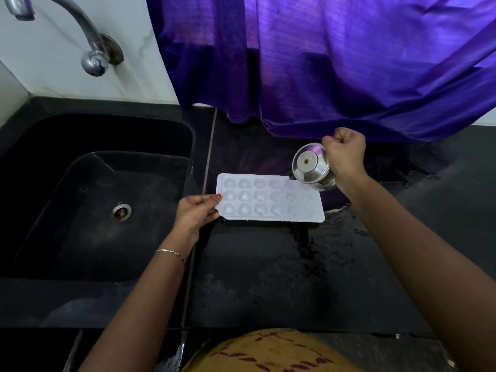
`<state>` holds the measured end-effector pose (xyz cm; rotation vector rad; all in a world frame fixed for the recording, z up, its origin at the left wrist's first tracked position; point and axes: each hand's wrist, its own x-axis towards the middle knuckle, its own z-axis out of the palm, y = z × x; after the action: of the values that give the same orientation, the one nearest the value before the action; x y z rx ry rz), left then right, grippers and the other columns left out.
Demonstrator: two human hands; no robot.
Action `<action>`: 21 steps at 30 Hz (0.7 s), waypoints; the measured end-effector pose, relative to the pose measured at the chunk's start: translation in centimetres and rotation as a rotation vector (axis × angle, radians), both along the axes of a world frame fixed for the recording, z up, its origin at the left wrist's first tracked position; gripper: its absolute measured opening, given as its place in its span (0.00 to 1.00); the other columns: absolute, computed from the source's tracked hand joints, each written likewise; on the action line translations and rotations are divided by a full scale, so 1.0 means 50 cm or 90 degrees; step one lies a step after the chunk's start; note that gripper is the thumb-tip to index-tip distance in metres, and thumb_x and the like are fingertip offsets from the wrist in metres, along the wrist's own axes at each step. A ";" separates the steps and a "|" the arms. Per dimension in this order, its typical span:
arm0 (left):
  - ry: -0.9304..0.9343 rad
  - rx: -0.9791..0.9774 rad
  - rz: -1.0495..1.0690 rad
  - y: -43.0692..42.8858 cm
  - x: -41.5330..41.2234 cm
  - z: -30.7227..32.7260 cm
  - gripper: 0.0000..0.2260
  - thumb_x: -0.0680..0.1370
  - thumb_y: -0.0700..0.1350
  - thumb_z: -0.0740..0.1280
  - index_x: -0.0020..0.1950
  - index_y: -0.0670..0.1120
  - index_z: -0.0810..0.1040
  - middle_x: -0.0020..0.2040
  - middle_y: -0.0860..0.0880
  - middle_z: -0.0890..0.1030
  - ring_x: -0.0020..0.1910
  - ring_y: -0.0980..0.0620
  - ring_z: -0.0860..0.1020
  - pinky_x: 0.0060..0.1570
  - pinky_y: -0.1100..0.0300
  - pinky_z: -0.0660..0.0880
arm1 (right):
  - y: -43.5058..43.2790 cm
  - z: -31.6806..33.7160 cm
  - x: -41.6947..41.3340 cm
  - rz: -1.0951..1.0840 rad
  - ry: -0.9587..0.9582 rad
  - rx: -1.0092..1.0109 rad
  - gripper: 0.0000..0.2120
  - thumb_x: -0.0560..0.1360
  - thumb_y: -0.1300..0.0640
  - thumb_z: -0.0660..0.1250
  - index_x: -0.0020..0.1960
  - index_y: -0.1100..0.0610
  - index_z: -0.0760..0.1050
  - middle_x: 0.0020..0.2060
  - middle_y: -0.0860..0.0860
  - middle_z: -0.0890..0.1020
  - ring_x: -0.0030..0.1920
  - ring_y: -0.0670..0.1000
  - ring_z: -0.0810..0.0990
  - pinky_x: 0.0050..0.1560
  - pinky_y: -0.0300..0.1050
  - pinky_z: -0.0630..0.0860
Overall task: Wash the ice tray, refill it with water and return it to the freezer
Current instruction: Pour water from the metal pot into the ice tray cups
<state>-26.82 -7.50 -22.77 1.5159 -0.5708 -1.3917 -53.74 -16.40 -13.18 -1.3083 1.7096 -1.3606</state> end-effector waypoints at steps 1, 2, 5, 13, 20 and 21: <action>0.000 0.000 0.002 0.000 -0.001 0.000 0.05 0.74 0.40 0.73 0.45 0.38 0.82 0.42 0.43 0.84 0.36 0.53 0.81 0.38 0.64 0.81 | 0.000 0.000 0.001 -0.001 -0.003 0.002 0.20 0.69 0.68 0.63 0.28 0.53 0.57 0.25 0.48 0.60 0.27 0.44 0.58 0.32 0.42 0.63; 0.001 -0.001 0.004 0.000 -0.002 0.001 0.05 0.74 0.40 0.73 0.45 0.38 0.82 0.42 0.43 0.84 0.35 0.54 0.81 0.38 0.64 0.81 | 0.001 0.001 0.002 -0.002 -0.007 0.004 0.20 0.70 0.68 0.63 0.28 0.53 0.57 0.25 0.48 0.60 0.27 0.44 0.58 0.32 0.42 0.63; 0.000 -0.002 0.007 0.000 -0.003 0.003 0.05 0.74 0.40 0.73 0.45 0.38 0.82 0.41 0.43 0.84 0.34 0.55 0.82 0.36 0.65 0.80 | 0.001 0.001 0.005 -0.018 -0.050 0.022 0.20 0.70 0.68 0.63 0.29 0.52 0.57 0.25 0.48 0.60 0.26 0.45 0.58 0.30 0.42 0.63; -0.003 -0.001 0.006 0.002 -0.001 0.004 0.05 0.74 0.40 0.73 0.45 0.38 0.82 0.43 0.42 0.84 0.38 0.52 0.82 0.37 0.64 0.81 | 0.006 0.004 0.039 -0.014 -0.141 0.044 0.21 0.70 0.71 0.62 0.29 0.53 0.56 0.24 0.49 0.60 0.20 0.41 0.60 0.23 0.36 0.62; 0.001 -0.003 0.008 0.004 -0.002 0.006 0.06 0.74 0.40 0.73 0.46 0.37 0.82 0.42 0.43 0.84 0.35 0.55 0.83 0.37 0.64 0.80 | 0.001 -0.003 0.064 0.044 -0.066 0.005 0.22 0.69 0.69 0.63 0.27 0.52 0.56 0.21 0.43 0.59 0.25 0.43 0.57 0.28 0.39 0.61; 0.001 -0.003 0.008 0.004 -0.003 0.007 0.06 0.74 0.40 0.73 0.46 0.37 0.82 0.42 0.43 0.84 0.35 0.55 0.83 0.37 0.65 0.80 | 0.000 -0.004 0.066 0.048 -0.062 0.002 0.22 0.68 0.69 0.63 0.27 0.52 0.56 0.21 0.43 0.59 0.25 0.43 0.57 0.29 0.39 0.61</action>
<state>-26.96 -7.31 -22.43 1.5124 -0.5615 -1.3813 -50.45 -16.39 -13.36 -1.2702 1.5815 -1.3556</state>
